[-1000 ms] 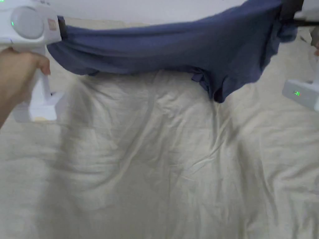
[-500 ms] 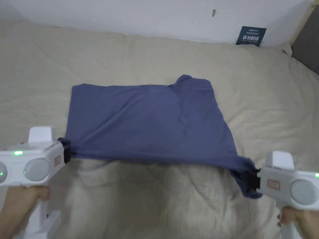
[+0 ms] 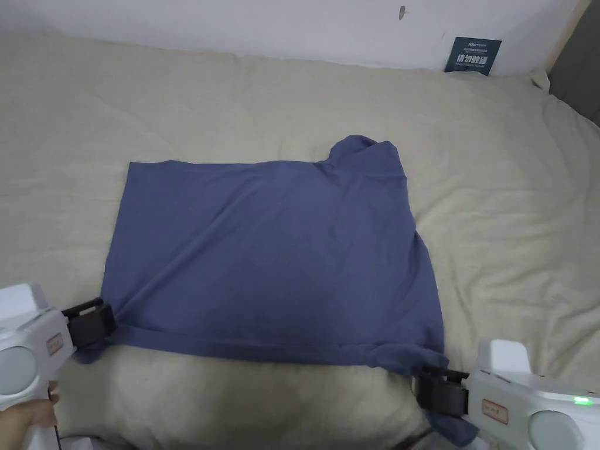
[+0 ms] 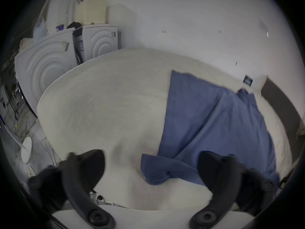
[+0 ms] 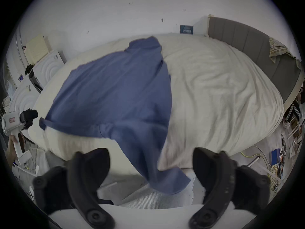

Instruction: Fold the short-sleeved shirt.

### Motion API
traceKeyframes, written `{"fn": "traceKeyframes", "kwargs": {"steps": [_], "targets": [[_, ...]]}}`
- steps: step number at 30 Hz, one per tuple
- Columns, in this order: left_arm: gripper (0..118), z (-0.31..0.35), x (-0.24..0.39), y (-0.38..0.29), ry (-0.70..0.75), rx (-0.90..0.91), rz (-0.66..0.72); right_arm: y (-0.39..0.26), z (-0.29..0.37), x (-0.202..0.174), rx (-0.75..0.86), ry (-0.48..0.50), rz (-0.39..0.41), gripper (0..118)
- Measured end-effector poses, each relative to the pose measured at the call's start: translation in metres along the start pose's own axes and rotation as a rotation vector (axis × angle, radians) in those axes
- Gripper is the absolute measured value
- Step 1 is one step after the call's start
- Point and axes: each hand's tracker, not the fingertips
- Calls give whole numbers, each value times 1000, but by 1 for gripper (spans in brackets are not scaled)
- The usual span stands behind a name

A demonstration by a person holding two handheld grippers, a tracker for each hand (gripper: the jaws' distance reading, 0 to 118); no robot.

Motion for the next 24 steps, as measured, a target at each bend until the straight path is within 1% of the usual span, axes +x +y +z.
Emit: {"fn": "traceKeyframes", "kwargs": {"steps": [1,4,6,9,11,12,14,15,16,17,18,19,20,21,22,23,24], "targets": [[118,9,-1,6,-17,38,7,5,11,0,47,0,2,109],[118,37,10,23,-10,158,-34,29,45,0,182,-19,20,109],[118,54,25,29,-26,243,-81,42,70,-6,310,-29,24,110],[118,76,53,35,-39,362,-155,54,101,-19,530,-32,26,118],[118,84,69,36,-48,431,-189,57,113,-30,639,-29,48,118],[118,87,77,36,-52,462,-214,57,117,-33,676,-47,67,118],[118,90,88,34,-63,491,-262,56,116,-42,703,-89,108,118],[111,92,93,33,-71,502,-290,56,117,-46,704,-98,119,118],[102,94,98,32,-80,518,-310,54,115,-48,700,-96,119,118],[87,97,101,31,-85,527,-319,54,115,-50,696,-94,116,118],[66,97,103,30,-88,530,-327,52,110,-53,695,-93,111,117],[48,98,105,29,-90,528,-328,52,109,-54,688,-76,99,107],[30,99,106,29,-97,527,-325,50,107,-56,683,-63,85,92],[11,100,106,28,-112,526,-320,50,104,-58,684,-63,66,62],[3,99,106,27,-121,526,-321,50,102,-60,683,-63,56,32],[1,99,106,26,-125,525,-326,49,100,-62,682,-61,50,9],[0,100,107,25,-127,520,-332,50,97,-64,676,-62,47,3]]}}
